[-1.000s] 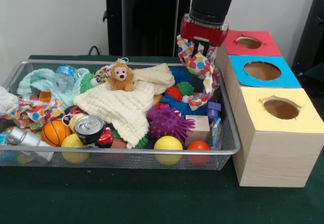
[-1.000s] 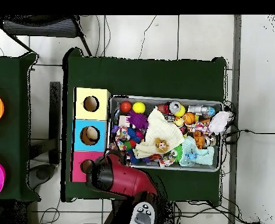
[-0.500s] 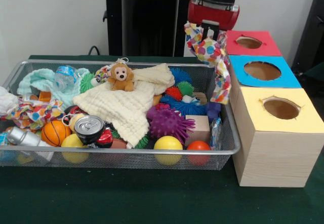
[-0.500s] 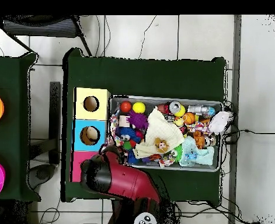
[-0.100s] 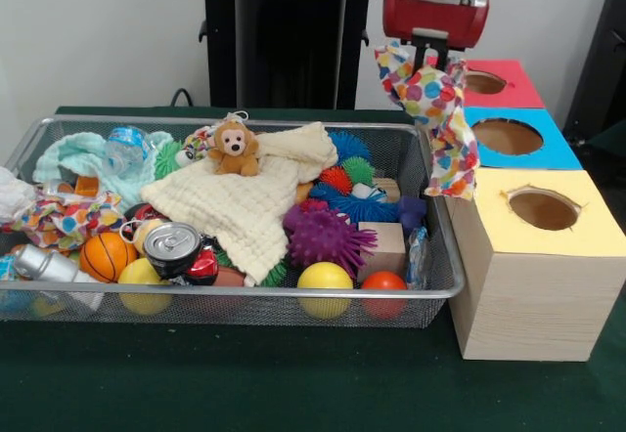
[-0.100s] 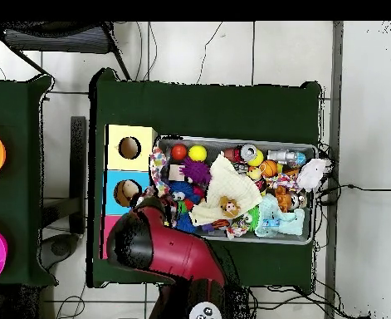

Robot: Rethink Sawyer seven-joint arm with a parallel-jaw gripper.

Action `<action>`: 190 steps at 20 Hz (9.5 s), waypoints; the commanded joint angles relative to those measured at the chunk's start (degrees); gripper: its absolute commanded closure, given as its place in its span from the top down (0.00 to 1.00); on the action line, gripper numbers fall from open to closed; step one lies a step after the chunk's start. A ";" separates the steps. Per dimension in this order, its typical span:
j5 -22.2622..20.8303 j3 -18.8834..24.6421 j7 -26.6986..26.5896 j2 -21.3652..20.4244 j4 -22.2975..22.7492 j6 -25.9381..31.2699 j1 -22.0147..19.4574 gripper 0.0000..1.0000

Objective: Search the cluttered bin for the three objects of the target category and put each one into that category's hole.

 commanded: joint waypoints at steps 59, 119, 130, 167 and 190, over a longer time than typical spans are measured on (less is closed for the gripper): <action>18.15 -5.56 9.89 21.92 -21.46 2.25 12.82 0.00; 13.57 -13.36 12.10 14.08 -26.63 20.88 15.72 1.00; 13.55 -14.03 12.03 14.27 -27.27 21.56 16.11 1.00; 13.66 -14.29 15.33 19.32 -31.99 27.67 17.37 0.00; 13.89 -10.71 14.01 20.25 -25.49 16.16 15.20 0.00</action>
